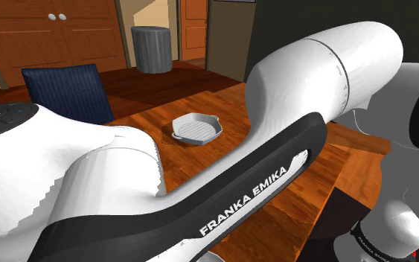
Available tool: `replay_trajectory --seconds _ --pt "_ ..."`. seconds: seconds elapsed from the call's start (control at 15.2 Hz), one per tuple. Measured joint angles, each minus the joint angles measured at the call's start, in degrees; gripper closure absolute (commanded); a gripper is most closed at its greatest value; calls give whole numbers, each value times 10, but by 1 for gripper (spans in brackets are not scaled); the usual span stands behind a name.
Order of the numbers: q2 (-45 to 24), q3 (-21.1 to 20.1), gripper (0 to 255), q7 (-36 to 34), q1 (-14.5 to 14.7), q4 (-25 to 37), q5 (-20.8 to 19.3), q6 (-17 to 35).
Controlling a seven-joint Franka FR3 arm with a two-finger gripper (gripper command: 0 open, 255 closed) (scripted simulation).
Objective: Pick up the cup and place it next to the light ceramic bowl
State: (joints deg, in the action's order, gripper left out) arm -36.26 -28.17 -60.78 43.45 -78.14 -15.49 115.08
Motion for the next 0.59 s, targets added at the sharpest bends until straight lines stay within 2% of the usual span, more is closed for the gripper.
replay_trajectory --seconds 0.33,0.59 --pt "0 0 0 0 0 0 0 0" --pt "22 -6 0 6 -3 23 10 -43"
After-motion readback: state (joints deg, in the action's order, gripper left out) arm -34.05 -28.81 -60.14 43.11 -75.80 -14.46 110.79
